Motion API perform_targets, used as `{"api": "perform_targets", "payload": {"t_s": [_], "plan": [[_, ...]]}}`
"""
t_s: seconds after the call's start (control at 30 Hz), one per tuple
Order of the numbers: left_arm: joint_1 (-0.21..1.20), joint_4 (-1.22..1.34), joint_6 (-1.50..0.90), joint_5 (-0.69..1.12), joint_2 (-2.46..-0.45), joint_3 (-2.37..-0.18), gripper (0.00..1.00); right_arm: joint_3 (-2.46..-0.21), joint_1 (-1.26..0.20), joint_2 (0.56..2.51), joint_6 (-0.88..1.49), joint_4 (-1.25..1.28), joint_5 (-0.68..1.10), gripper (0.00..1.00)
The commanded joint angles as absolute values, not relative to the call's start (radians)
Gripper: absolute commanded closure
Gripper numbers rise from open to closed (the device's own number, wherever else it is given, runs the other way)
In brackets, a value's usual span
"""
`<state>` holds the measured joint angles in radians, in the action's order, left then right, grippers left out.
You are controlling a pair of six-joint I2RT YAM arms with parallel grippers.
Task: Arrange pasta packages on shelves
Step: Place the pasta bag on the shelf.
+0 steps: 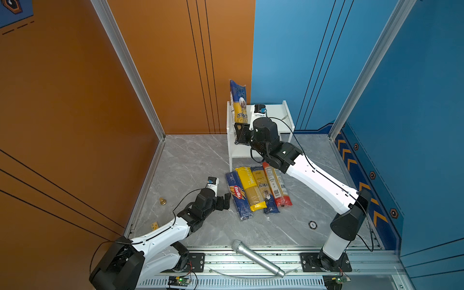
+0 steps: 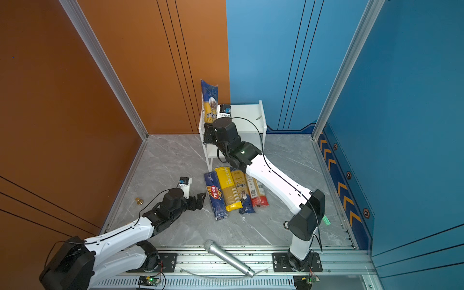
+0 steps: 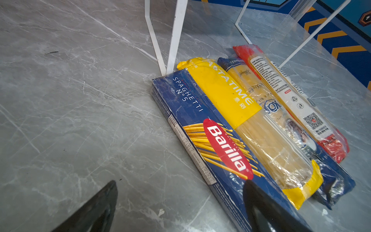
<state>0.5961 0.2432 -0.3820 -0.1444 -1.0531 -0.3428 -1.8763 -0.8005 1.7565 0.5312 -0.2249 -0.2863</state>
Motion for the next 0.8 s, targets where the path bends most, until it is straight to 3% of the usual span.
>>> {"api": "perform_targets", "payload": {"t_s": [0.0,0.77], "plan": [[0.604,0.257,-0.364,-0.123,-1.04,-0.354,0.02,-1.905,-0.805,1.739,0.493,-0.039,-0.353,1.0],[0.604,0.257,-0.36,-0.123,-1.039,-0.351,0.02,-1.908,-0.803,1.783,0.474,-0.032,-0.412,1.0]]}}
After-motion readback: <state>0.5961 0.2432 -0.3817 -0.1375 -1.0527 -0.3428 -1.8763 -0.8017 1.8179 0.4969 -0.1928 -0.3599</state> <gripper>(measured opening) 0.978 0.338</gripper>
